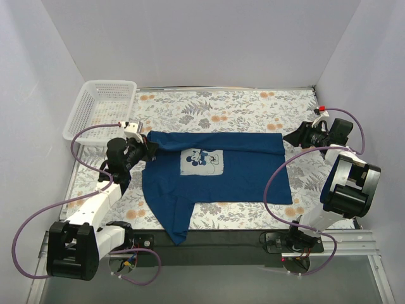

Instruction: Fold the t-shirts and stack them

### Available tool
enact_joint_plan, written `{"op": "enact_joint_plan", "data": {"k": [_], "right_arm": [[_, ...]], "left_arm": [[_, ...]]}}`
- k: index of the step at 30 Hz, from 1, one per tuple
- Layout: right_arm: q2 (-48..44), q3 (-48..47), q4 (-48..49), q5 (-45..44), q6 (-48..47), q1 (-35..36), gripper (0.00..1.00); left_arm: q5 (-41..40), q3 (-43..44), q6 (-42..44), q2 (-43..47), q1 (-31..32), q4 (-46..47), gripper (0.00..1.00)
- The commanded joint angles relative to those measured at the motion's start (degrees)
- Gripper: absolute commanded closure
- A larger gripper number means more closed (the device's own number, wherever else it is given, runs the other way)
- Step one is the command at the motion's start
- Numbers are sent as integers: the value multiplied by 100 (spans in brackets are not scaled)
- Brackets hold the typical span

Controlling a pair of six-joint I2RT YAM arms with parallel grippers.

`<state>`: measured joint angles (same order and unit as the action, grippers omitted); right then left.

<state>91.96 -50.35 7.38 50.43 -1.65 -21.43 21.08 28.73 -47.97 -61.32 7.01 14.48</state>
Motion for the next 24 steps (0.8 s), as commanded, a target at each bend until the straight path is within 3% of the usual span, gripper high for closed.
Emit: {"op": "enact_joint_plan", "data": {"k": [1,24], "right_arm": [[-56,-1,9,142,-72,-28,54],[-12,7,9,160,-46,-37,54]], "left_arm": [[-87,-34,103,234,46,-51,100],[-192,-70,243,498,143,-340,100]]}}
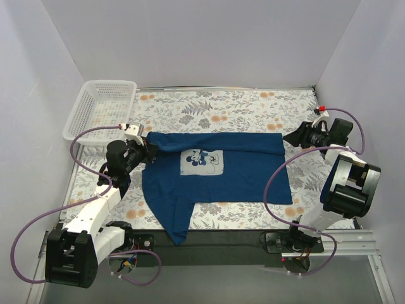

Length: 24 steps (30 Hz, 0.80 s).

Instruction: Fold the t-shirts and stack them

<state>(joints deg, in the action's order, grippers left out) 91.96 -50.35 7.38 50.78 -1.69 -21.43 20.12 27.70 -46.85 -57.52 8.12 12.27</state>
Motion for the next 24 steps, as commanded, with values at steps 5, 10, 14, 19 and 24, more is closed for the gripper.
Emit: {"op": "enact_joint_plan", "data": {"k": [5,10,14,19,24], "right_arm": [[-21,16,1,142,-77,-37,54],[-12,7,1,151,-94,-37,54],[-12,-1,1,169,-94,-28,54],[-47,51,-52,212,-120,-28,54],[-65,51,-122,248,-129,-19,54]], "left_arm": [[36,516,264,346,32,-910,60],[-130,657,133,978,32,-1069,32],[0,1104,-26,166,23,-1401,30],[782,1903,-17,-1497,23,-1806,30],[810,2555,9,-2868,119,-2132,33]]}}
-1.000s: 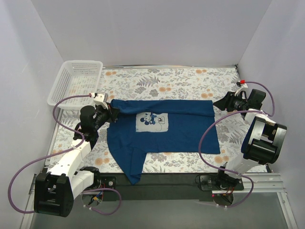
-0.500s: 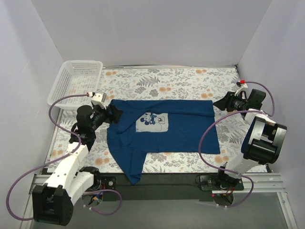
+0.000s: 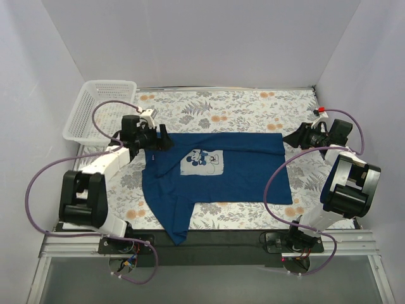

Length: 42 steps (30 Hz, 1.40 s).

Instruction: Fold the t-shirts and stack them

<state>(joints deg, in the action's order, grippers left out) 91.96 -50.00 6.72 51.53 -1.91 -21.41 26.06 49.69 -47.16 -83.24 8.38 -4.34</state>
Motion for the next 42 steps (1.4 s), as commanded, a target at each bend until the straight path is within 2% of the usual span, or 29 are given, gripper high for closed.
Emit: {"op": "enact_joint_plan", "data": {"k": [1,7,12,17,27,33,34,38,42], "right_arm": [[-56,16,-66,191,-108,-21,53],[50,-1,-83,235,-107,-12,53],[41,16,-92,261,-108,-12,53],[67,16,-110,296,-107,-12,53],[111,8,-118,314,-99,-12,53],[103,8,-127,332,-90,-12,52],[111,8,-127,332,-73,-12,53],[103,8,-145,332,-72,-12,52],[111,-1,-145,340,-81,-12,52]], "left_arm": [[84,418,57,-385,189,-515,33],[-259,787,84,-1201,462,-577,36],[-969,1173,5,-1651,524,-559,37],[-1419,1438,31,-1844,550,-568,46],[-1315,1693,198,-2293,594,-963,53],[-1279,1728,207,-2337,612,-1025,66],[-1288,1728,207,-2328,621,-1060,76],[-1279,1676,207,-2066,629,-1087,100],[-1122,1605,216,-1723,630,-1087,100]]}}
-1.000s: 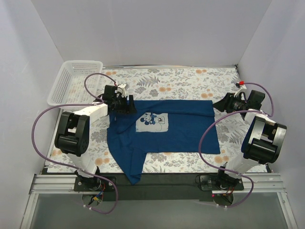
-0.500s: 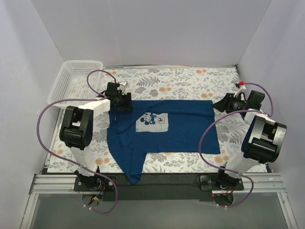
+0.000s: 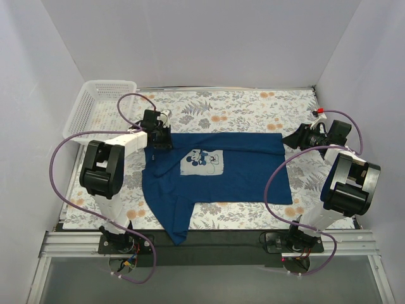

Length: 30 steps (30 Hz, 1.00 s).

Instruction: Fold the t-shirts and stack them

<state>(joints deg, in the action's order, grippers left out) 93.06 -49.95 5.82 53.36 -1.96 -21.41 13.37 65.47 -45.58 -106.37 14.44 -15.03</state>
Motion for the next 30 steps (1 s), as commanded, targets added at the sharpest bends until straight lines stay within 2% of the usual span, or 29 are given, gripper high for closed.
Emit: {"op": "enact_joint_plan", "data": {"k": [1,7,13,16,19,20,22,27,30], "right_arm": [[2,-6,-55,148,-68,-12,52],[-16,-6,-55,148,-77,-12,52],[-33,-14,-55,157,-51,-12,52],[-42,-14,-55,165,-42,-12,52],[-42,-23,-64,165,-42,-13,52],[-51,-23,-55,166,-42,-21,52],[-77,-23,-64,174,-42,-13,52],[-112,-14,-64,183,-59,-21,52],[-77,-14,-73,201,-68,-21,52]], "left_arm": [[184,-34,58,669,24,-18,100],[990,-377,-47,1354,59,-53,100],[1633,-895,-91,1680,138,-343,100],[1879,-1098,-56,1716,217,-553,96],[2091,-1256,49,1646,375,-799,79],[2091,-1265,76,1628,419,-861,61],[1863,-1239,58,1645,499,-1028,41],[783,-1309,-327,2645,499,-521,29],[212,-1423,-460,3340,490,-256,28]]}}
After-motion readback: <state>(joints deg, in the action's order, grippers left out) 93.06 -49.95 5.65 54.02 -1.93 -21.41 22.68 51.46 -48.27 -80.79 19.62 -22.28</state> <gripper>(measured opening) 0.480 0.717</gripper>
